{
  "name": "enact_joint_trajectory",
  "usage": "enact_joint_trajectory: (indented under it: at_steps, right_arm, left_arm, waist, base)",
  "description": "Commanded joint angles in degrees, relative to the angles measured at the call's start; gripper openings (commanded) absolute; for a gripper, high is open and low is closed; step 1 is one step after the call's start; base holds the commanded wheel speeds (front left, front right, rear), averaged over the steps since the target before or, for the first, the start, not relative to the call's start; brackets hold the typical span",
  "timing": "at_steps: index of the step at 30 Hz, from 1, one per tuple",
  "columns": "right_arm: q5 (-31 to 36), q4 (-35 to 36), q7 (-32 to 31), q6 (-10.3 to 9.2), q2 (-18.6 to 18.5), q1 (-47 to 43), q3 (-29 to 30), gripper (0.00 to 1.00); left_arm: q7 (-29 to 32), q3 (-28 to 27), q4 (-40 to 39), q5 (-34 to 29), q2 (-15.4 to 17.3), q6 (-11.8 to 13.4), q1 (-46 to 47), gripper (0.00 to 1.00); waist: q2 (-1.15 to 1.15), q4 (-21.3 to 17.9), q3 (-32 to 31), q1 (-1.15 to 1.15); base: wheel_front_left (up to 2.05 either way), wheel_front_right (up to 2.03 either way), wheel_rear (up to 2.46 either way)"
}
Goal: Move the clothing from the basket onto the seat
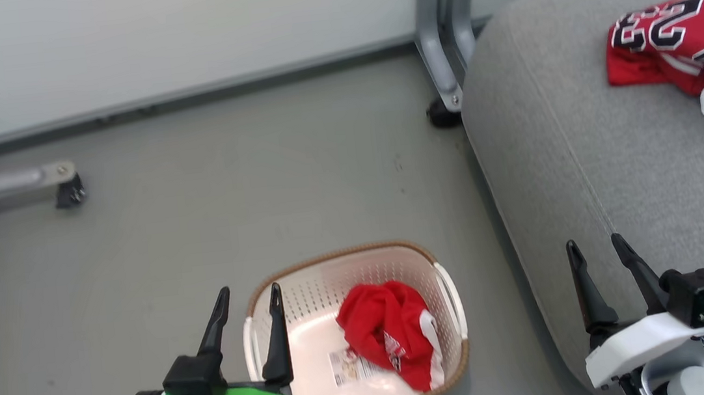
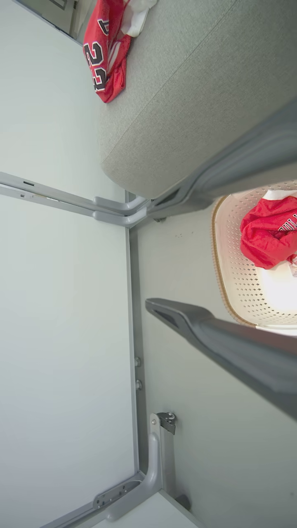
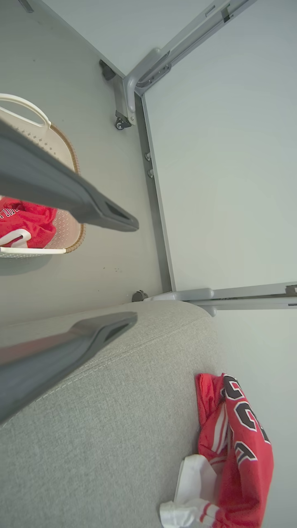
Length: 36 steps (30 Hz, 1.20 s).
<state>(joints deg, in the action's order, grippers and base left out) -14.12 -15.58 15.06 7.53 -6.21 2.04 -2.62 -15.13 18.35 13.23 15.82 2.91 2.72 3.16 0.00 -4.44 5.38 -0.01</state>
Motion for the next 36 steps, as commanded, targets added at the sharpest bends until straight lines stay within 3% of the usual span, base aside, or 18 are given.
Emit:
enact_joint_trajectory:
  at_steps: [1,9,15,36]
  right_arm:
    - [-0.3,0.9,0.2,-0.08,-0.1,-2.0,0.0,1.00]
    - [4.5,7.7,0.2,-0.07,1.0,-9.6,-0.6,1.00]
    - [6.4,11.4,0.2,-0.07,2.2,-14.9,-1.0,1.00]
    - [7.0,12.1,0.2,-0.07,3.0,-18.1,0.1,1.00]
  left_arm:
    - [0.0,-0.9,-1.0,-1.0,0.0,-0.3,-2.6,1.00]
    - [0.0,-6.0,-5.9,-2.6,0.0,-2.4,-10.0,1.00]
    - [0.0,-7.9,-8.5,-4.0,0.0,-3.8,-15.0,1.00]
    - [0.0,-5.6,-6.6,-6.5,0.0,-4.1,-16.1,1.00]
  waist:
    - [0.00,4.9,-9.7,0.01]
    - [0.00,7.6,-15.9,0.01]
    - [0.00,7.5,-18.1,0.01]
    - [0.00,6.8,-18.2,0.01]
  base:
    - [0.00,0.00,0.00]
    - [0.00,0.00,0.00]
    - [0.00,0.00,0.00]
    - [0.00,0.00,0.00]
